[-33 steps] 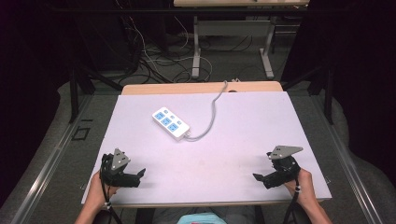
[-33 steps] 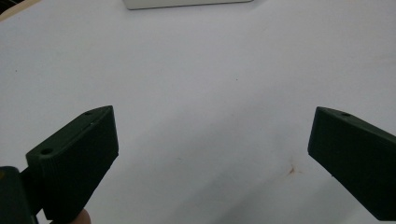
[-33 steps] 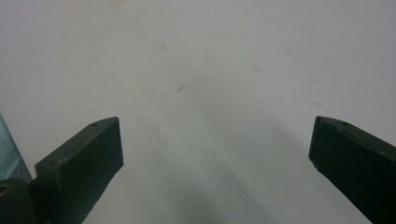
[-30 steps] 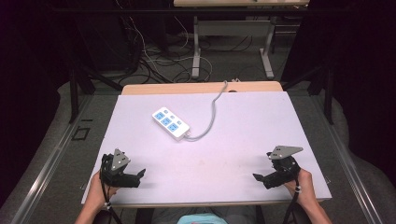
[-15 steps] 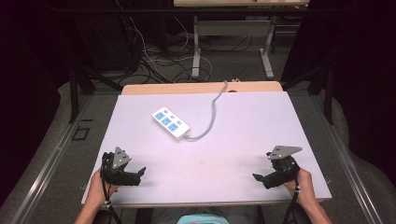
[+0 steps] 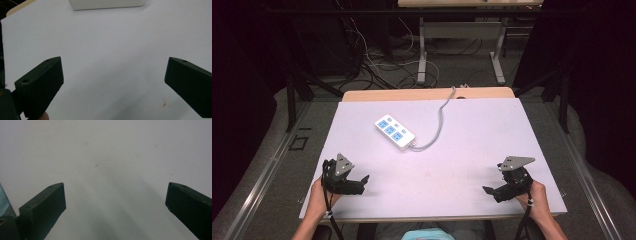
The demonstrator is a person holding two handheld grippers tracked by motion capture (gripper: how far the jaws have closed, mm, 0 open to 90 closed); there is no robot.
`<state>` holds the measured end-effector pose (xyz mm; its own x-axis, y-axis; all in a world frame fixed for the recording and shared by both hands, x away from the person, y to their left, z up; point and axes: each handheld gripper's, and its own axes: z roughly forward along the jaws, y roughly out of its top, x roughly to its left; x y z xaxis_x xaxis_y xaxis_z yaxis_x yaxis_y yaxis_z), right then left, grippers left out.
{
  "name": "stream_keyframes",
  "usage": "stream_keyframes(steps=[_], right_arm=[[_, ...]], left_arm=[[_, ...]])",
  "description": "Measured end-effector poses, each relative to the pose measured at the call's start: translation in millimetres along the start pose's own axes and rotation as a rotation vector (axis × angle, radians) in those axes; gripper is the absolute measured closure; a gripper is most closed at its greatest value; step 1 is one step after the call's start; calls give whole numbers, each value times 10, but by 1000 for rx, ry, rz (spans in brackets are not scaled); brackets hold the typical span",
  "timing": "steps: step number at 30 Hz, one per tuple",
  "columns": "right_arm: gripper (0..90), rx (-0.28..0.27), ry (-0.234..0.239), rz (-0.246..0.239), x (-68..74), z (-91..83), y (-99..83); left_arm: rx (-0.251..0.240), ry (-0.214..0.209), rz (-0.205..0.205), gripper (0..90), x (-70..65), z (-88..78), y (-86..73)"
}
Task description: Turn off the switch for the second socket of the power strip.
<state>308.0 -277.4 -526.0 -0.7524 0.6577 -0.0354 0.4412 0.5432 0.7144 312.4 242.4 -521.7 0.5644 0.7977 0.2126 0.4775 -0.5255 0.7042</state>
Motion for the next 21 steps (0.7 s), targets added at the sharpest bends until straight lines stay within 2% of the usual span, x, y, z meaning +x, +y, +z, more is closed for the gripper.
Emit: stream_keyframes(steps=[1, 4, 8, 16, 21], right_arm=[[26, 13, 4, -3, -3, -5, 4], [26, 0, -7, 3, 7, 11, 1], [26, 10, -5, 0, 7, 7, 5], [26, 2, -11, 6, 5, 3, -11], [27, 5, -17, -14, 10, 3, 1]], left_arm=[[6, 0, 4, 20, 0, 12, 27], [7, 4, 1, 19, 2, 30, 50], [-3, 23, -7, 19, 18, 52, 103], [-12, 17, -12, 15, 54, 143, 239], [-30, 10, -24, 3, 117, 198, 350]])
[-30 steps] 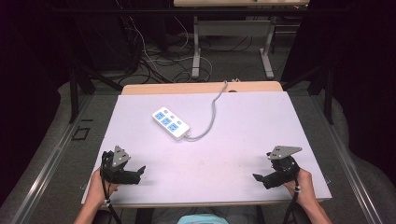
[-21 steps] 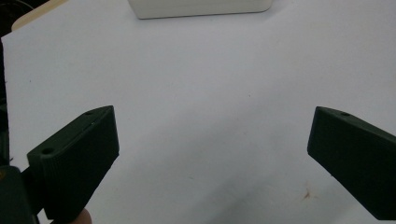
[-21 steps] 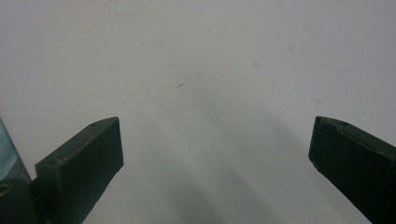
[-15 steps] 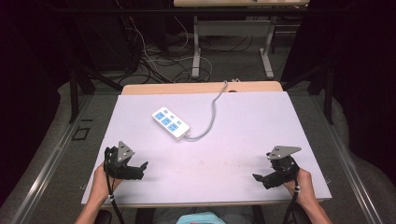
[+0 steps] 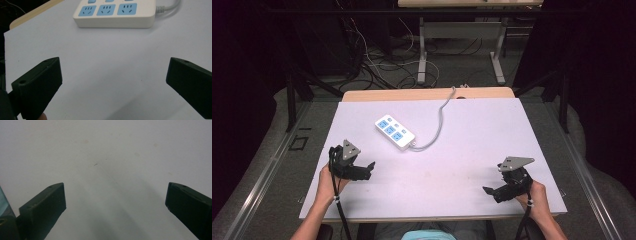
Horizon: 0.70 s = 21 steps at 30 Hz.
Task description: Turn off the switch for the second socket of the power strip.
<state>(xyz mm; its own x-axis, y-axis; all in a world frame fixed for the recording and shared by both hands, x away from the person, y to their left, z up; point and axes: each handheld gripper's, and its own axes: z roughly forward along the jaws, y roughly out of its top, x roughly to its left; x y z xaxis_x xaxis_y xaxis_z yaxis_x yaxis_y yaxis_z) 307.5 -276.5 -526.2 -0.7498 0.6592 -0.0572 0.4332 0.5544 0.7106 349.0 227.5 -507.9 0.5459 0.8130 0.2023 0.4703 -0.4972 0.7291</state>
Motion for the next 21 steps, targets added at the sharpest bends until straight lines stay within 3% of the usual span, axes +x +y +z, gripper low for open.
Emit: stream_keyframes(steps=[9, 11, 13, 21], right_arm=[[27, 3, 4, 14, 3, 10, 3], [27, -27, -1, 9, 2, 30, -3], [27, 3, -1, 13, 1, 8, 2], [27, 11, -2, 13, -11, 14, -4]], left_arm=[[8, 7, -11, 1, 62, 149, 118], [-7, 16, -16, 1, 69, 157, 141], [-8, 10, -17, 1, 86, 164, 171], [-2, -10, -17, 2, 124, 319, 306]])
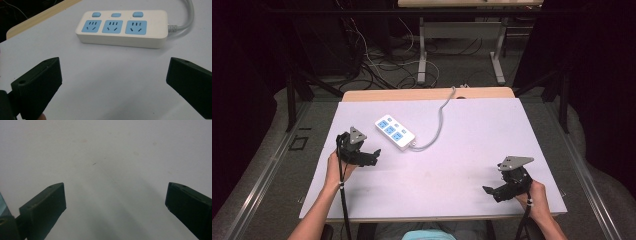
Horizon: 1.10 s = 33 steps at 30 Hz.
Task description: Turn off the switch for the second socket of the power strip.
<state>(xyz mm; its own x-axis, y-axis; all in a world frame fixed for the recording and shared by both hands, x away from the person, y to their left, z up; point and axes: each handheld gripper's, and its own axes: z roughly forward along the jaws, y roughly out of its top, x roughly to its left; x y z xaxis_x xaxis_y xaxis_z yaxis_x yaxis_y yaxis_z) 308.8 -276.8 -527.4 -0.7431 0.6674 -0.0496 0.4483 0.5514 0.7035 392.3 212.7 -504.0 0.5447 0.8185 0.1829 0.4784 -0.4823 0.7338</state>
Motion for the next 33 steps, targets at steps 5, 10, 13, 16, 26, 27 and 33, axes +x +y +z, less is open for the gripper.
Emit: stream_keyframes(steps=[5, 10, 13, 16, 26, 27, 33], right_arm=[[28, -19, -6, 4, -5, 9, -5], [28, 10, -6, 1, -6, -7, -2], [28, 0, -10, 5, -4, -2, -6], [28, 11, -11, 5, 8, -4, 1], [29, 7, -11, -4, 18, 11, -3], [29, 6, -17, -11, 15, 12, -1], [30, 15, -2, -9, 21, -4, -1]], left_arm=[[-5, 2, 13, 2, 2, 80, 49], [11, -18, 11, 10, 26, 154, 96], [15, -26, 8, 19, 51, 171, 134], [8, -17, 12, 20, 78, 195, 181], [10, -13, 13, 0, 83, 354, 271], [9, -18, 0, 0, 88, 369, 271], [0, -8, -17, 5, 158, 453, 324]])
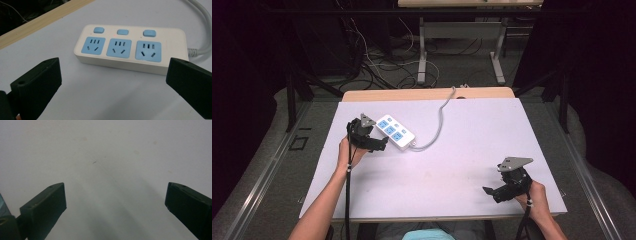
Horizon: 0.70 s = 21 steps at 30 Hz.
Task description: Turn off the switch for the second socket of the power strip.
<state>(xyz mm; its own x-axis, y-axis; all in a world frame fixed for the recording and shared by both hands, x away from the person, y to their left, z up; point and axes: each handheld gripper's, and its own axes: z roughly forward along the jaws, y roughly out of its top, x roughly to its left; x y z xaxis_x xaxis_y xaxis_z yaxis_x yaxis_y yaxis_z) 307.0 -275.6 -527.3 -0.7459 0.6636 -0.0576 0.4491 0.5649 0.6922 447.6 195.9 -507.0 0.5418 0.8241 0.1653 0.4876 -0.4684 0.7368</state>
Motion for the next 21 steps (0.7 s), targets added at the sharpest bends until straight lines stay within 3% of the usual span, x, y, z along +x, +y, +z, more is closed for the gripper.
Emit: stream_keyframes(steps=[1, 11, 21], right_arm=[[31, -4, -4, -9, -8, -1, -2], [32, -2, 0, -2, -8, 2, -4], [32, -8, 2, -6, -13, 18, -5]], left_arm=[[9, -15, -11, 14, 12, 29, 33], [15, -17, -25, 5, 38, 152, 139], [22, -3, -10, 0, 53, 328, 233]])
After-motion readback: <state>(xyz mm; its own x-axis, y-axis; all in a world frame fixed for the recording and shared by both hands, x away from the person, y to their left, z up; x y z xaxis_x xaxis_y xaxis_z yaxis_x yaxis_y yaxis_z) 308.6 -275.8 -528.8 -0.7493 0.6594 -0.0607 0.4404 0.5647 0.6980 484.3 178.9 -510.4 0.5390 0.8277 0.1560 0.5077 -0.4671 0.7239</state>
